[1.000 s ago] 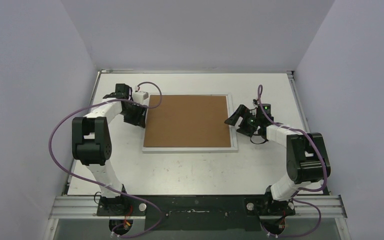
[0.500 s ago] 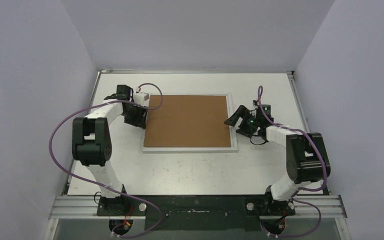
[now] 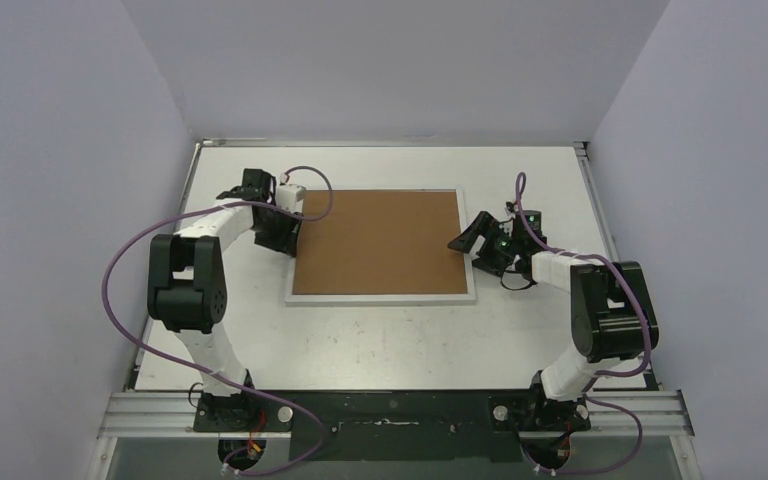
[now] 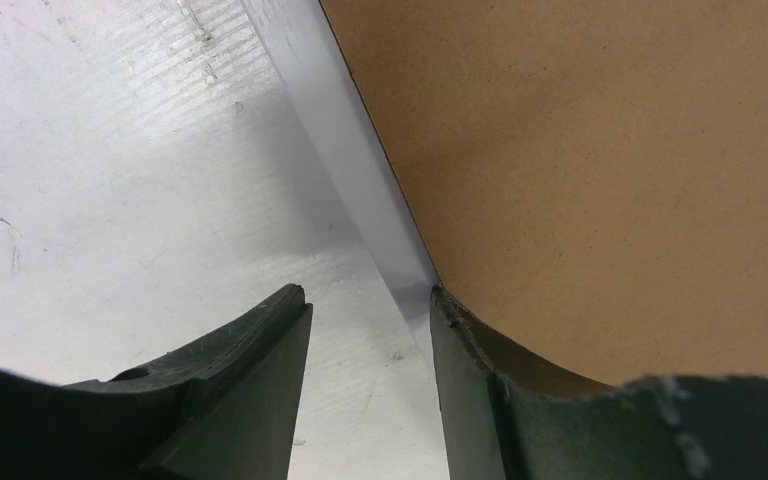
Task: Put the photo into the frame
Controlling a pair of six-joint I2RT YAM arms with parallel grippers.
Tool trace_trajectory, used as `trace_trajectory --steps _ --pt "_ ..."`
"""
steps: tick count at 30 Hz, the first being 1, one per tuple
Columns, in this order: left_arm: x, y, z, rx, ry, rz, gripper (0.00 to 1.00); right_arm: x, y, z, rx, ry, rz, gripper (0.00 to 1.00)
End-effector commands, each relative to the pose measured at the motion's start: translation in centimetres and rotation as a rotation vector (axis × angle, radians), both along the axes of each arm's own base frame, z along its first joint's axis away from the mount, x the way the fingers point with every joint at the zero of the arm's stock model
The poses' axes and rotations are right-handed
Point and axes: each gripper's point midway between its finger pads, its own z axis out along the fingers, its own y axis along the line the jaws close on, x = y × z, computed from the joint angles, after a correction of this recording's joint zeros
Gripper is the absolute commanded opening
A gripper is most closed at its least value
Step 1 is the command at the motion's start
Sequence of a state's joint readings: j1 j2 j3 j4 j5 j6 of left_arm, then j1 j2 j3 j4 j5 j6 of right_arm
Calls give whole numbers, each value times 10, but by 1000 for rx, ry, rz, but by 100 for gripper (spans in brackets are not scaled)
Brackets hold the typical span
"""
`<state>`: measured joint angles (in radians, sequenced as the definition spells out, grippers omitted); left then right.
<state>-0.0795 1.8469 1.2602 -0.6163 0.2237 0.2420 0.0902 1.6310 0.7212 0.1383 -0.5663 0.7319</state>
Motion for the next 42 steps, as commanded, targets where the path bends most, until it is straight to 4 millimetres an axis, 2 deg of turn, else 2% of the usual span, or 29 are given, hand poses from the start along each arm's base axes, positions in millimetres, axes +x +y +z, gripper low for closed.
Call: trace_trajectory --steps 1,13,17,20,25,27,30,33,35,38,40,42 --pt "4 -16 -3 -16 -18 -21 46 4 4 8 25 -50 10 90" --pt "15 -31 -5 -31 -29 -26 46 1 18 6 2 -44 60 90" --pt "14 -30 -1 -29 -25 -21 47 9 8 21 -78 -92 51 90" --pt "12 -28 17 -78 -23 -1 50 20 0 42 -156 -155 34 90" --pt "18 -27 61 -182 -65 22 54 34 3 78 -291 -268 20 92" --pt "19 -27 74 -218 -70 26 56 35 10 91 -327 -313 18 93" --pt "19 -28 82 -259 -61 25 58 32 26 107 -334 -376 24 95" --pt "15 -24 73 -271 -33 26 58 25 59 116 -318 -428 72 98" --pt "7 -24 66 -282 -1 5 58 24 77 116 -319 -438 107 98" --pt "-12 -28 57 -284 31 -70 58 45 79 122 -330 -465 103 98" --pt "-29 -31 47 -270 48 -128 58 69 78 133 -343 -513 103 98" --pt "-41 -36 43 -240 53 -191 59 99 71 133 -390 -524 104 97"
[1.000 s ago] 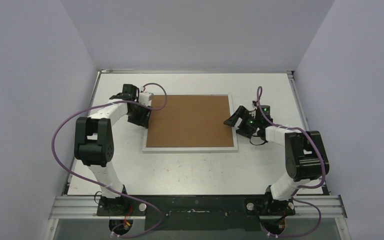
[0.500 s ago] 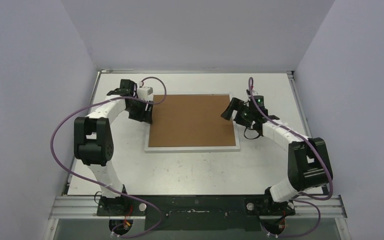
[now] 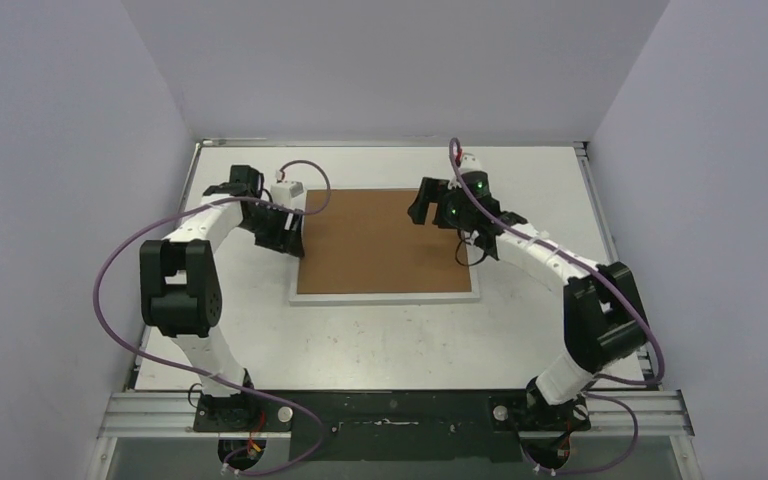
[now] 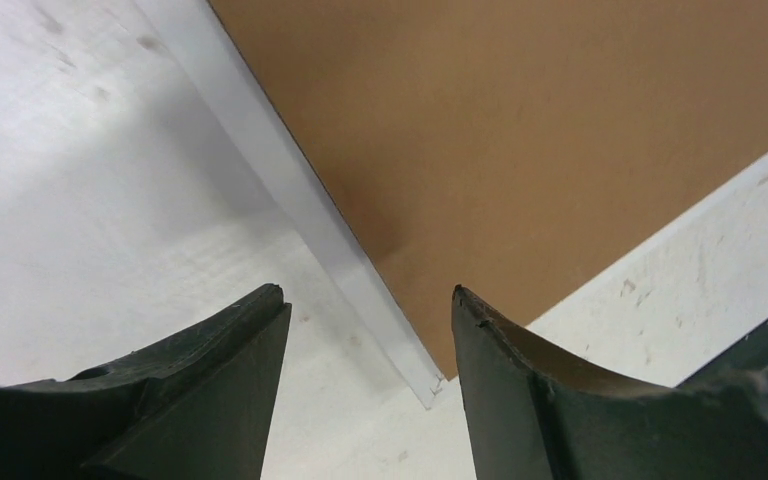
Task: Put the photo into the frame
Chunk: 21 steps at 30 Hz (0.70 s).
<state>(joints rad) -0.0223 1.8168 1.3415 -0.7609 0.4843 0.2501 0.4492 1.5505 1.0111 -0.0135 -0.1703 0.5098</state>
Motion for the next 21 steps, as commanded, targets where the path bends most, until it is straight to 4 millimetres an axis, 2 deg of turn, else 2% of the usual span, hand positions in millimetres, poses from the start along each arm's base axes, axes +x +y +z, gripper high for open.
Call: trace_trajectory --steps 1,5,8,10,13,21 --pt "-35 -17 1 19 -19 -181 59 82 -19 36 -65 -167 -51 95" --pt "-46 -25 1 97 -77 -273 60 140 -29 30 -88 -197 -56 91" --pt "-54 -27 2 139 -99 -314 61 171 -39 11 -66 -181 -63 90" --pt "-55 -27 2 172 -115 -329 61 187 -44 -7 -41 -160 -61 90" --pt "-60 -32 4 199 -139 -361 61 205 -52 -23 -32 -148 -66 90" --pt "-93 -60 2 295 -182 -573 61 247 -56 -40 25 -171 -61 90"
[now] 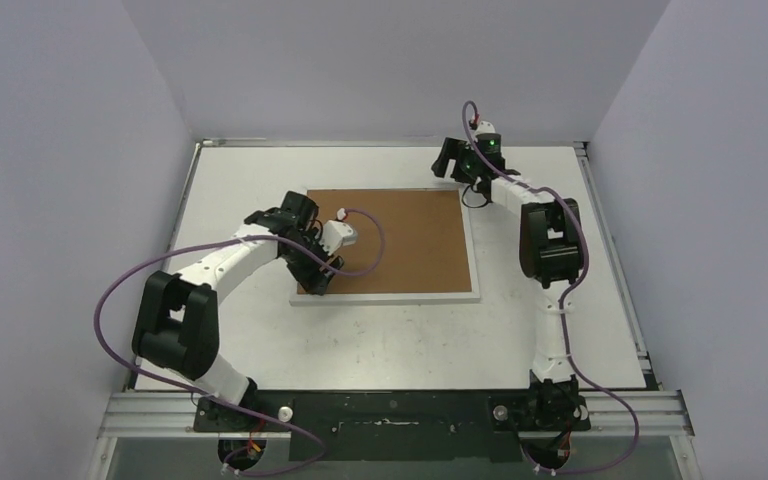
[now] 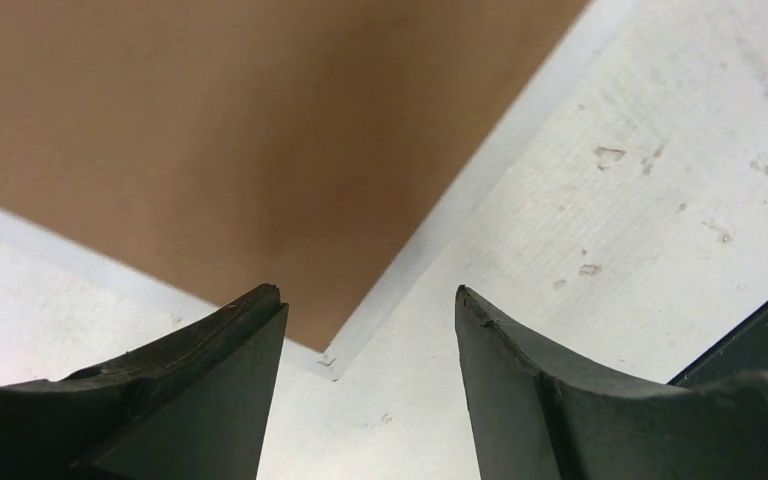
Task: Put the photo into the frame
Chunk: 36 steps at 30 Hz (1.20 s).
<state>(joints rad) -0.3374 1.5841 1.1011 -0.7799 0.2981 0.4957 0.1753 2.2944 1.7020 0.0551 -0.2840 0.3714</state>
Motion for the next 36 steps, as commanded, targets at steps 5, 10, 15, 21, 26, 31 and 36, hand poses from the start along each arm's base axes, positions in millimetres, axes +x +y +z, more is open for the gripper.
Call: trace_trajectory --steps 5,10,15,21,26,31,36 --pt "-21 -21 0 134 -144 -214 61 46 23 25 108 -109 90 90" --pt "-22 -26 -10 229 -256 -284 61 37 26 11 128 -70 131 90" --pt "2 -19 -15 356 -450 -266 60 12 21 -4 133 -18 140 92" --pt "24 -7 -15 439 -543 -196 59 -33 5 -13 149 25 117 94" --pt "30 -1 -15 428 -532 -167 59 -82 -6 -27 172 85 72 95" --pt "25 2 -12 381 -462 -156 59 -120 -24 -31 171 106 -34 92" --pt "-2 -18 10 191 -323 -228 62 -108 -55 4 154 41 -155 90"
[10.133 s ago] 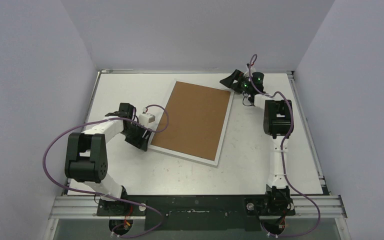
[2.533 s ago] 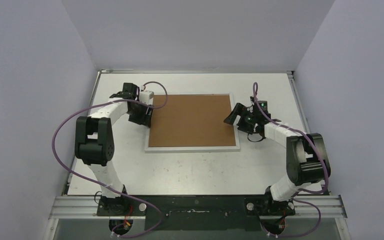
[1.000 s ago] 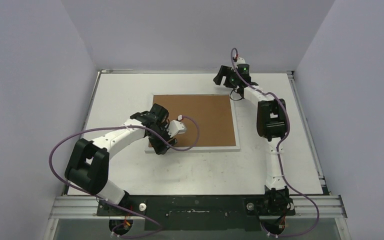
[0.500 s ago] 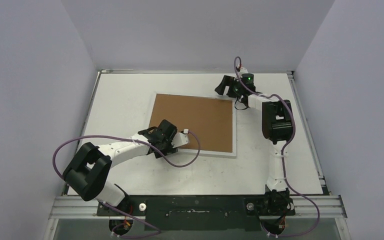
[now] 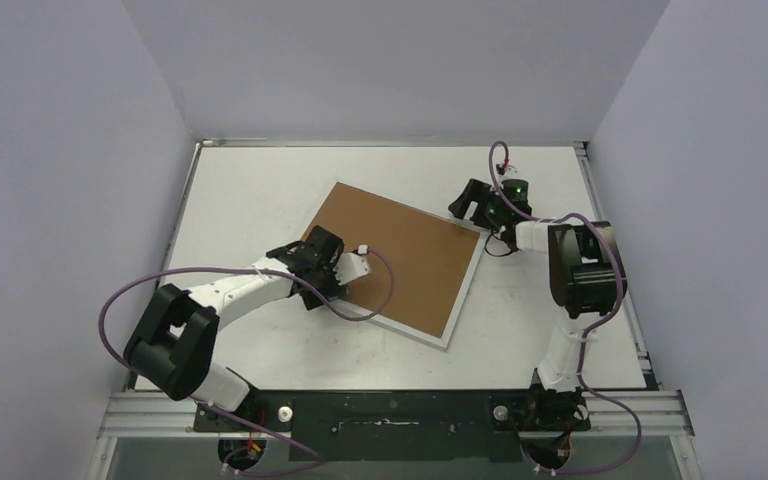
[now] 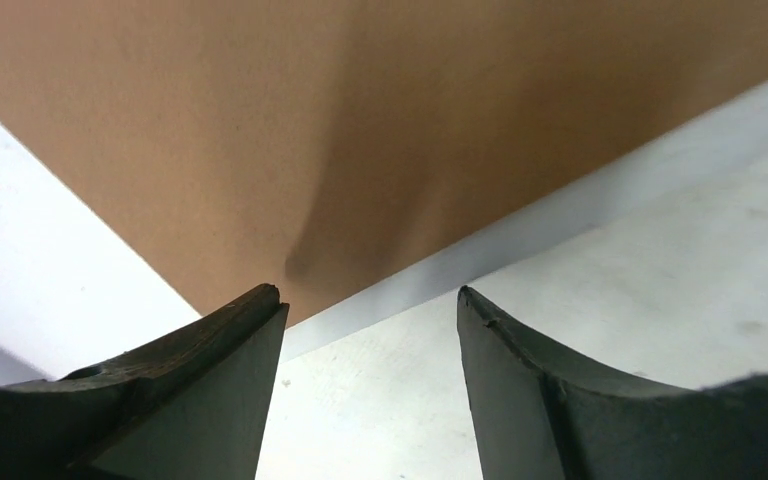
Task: Put the photo into the frame
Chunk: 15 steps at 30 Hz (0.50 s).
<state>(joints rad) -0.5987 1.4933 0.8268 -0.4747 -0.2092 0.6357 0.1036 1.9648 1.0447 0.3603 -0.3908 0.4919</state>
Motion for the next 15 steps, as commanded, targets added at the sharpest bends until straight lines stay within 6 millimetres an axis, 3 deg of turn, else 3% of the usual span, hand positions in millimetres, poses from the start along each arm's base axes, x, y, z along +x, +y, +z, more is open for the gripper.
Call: trace_trajectory --steps 1,4,8,11,15 --pt "-3 -32 47 -244 86 -50 63 12 -27 39 0 -36 -144 90" --pt "11 -26 74 -369 122 0 64 20 -44 74 -15 -70 -229 90" --pt "48 -6 98 -508 147 144 65 0 -60 107 9 -112 -341 90" --pt "86 14 105 -614 168 280 65 -23 -56 114 61 -105 -351 90" --pt "123 27 98 -647 201 410 65 -53 -39 100 142 -32 -291 90"
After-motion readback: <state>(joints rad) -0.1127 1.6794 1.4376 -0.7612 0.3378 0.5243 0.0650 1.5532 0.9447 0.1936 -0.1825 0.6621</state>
